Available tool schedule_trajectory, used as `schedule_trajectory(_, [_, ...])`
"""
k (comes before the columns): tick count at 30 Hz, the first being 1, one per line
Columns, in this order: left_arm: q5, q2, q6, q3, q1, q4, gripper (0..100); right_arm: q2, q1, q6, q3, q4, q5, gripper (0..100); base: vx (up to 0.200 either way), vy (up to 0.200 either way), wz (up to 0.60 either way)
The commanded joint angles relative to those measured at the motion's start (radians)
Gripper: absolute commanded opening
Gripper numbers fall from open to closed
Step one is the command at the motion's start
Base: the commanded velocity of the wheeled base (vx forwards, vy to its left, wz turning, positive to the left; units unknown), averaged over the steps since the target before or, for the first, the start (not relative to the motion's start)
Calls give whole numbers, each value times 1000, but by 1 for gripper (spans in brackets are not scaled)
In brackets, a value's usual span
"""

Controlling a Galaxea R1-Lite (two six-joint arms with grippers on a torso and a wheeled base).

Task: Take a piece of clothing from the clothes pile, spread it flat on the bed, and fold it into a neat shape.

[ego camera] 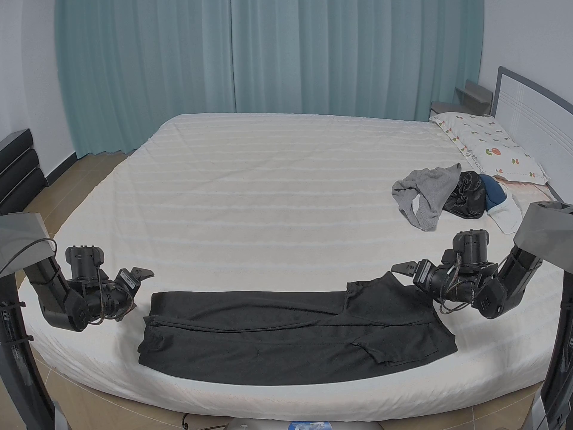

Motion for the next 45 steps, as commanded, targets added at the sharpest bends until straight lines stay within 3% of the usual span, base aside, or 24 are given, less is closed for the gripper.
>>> schedule_trajectory(1, [-23,-112,-17,135,3,-12,100,2,-45,-51,89,-57,43,100,0,0,0])
schedule_trajectory(6, [-27,-144,-15,218,3,-22,100,34,-46,-88,103,-66,53,100,0,0,0])
schedule_trajectory(16, [-27,-124,-17,222,14,-25,100,72,-45,-95,99,-57,83,100,0,0,0])
schedule_trajectory(17, [-27,-124,-17,222,14,-25,100,75,-43,-95,99,-57,89,0,0,0,0])
schedule_trajectory(29, [-27,-126,-15,229,23,-26,100,20,-65,-117,157,-54,98,0,0,0,0])
schedule_trajectory(36, [-27,-133,-14,232,23,-25,100,-55,-103,-120,207,-40,173,0,0,0,0])
schedule_trajectory(45, [-27,-147,-12,252,16,-26,100,-72,-140,-267,244,36,199,0,0,0,0])
